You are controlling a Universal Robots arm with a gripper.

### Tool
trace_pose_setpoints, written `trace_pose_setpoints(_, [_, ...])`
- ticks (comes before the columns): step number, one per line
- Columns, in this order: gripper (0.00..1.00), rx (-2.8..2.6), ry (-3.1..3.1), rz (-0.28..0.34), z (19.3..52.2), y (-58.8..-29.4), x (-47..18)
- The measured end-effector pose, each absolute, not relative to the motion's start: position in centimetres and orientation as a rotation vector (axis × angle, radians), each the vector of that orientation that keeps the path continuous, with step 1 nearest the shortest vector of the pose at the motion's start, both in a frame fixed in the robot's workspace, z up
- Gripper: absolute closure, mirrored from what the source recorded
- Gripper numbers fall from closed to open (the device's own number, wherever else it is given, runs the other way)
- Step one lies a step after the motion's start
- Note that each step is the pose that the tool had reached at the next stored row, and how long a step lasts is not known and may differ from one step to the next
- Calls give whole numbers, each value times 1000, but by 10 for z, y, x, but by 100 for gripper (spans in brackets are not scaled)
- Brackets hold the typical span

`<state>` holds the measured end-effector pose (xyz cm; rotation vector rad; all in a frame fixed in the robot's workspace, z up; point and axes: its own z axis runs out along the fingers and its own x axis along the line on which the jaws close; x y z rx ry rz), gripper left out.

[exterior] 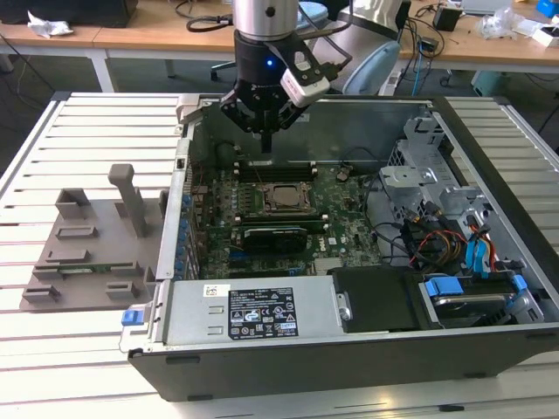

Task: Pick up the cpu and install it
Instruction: 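Install the first cpu locking lever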

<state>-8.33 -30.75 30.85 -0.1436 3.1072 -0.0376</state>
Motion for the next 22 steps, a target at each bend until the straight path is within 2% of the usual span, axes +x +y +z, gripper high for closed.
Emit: trace_pose_setpoints(22, [89, -144, 3107, -37, 296, -307, -121])
